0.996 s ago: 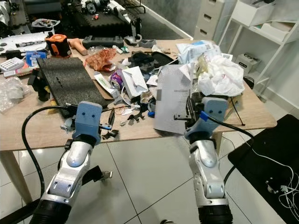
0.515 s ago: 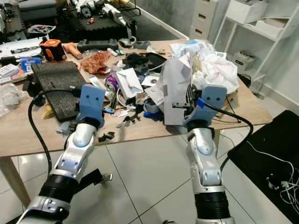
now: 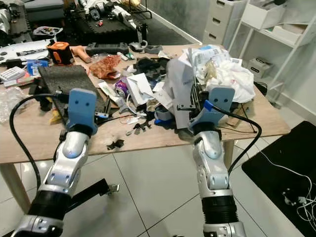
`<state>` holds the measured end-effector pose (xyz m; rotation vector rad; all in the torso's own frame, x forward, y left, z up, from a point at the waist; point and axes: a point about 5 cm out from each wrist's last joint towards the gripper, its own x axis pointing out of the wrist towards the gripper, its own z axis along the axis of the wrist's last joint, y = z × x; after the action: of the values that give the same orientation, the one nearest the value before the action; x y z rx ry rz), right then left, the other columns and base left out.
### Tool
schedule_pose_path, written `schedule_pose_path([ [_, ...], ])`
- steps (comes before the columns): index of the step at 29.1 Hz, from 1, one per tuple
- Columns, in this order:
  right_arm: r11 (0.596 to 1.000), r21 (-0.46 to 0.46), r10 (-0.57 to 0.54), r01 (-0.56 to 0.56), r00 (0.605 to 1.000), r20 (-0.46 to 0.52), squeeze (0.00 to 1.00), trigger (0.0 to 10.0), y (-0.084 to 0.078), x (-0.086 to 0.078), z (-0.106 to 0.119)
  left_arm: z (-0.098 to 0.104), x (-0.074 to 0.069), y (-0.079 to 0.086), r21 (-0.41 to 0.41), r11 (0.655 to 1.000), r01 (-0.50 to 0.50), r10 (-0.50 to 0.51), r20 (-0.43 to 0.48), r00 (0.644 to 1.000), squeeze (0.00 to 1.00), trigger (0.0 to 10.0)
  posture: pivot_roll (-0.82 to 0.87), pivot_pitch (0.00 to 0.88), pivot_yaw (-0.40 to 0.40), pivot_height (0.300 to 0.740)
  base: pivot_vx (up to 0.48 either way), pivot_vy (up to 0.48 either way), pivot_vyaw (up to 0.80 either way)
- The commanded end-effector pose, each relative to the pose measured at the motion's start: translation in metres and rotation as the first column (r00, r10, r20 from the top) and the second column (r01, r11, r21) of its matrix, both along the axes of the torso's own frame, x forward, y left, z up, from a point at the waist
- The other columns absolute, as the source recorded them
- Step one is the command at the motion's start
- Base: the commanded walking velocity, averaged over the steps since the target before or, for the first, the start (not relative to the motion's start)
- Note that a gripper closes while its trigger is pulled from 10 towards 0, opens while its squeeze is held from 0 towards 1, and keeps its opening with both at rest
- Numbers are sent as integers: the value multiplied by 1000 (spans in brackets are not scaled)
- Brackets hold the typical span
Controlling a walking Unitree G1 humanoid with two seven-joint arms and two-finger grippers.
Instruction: Picking trash to rubbish bin
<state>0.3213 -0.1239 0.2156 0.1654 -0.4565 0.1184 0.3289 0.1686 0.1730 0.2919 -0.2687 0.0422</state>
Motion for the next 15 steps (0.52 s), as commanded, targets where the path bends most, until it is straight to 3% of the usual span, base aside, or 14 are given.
schedule_pose_path([
  [1,1000,-11,-5,5,1000,-3,0,10000,-2,-3,-4,-6,-2,0,3,1000,-14,14,-26,1000,0,10000,9,52,3,740,0,0,0],
  [5,998,-4,-61,61,998,-20,0,10000,-14,-4,-7,-3,2,-17,-23,1000,19,-20,-12,1000,0,10000,-5,55,-13,740,0,0,0],
  [15,999,-7,-37,37,999,-2,0,10000,-16,-5,-4,-9,1,-9,-20,1000,20,-20,-36,999,0,10000,-55,52,41,740,0,0,0],
])
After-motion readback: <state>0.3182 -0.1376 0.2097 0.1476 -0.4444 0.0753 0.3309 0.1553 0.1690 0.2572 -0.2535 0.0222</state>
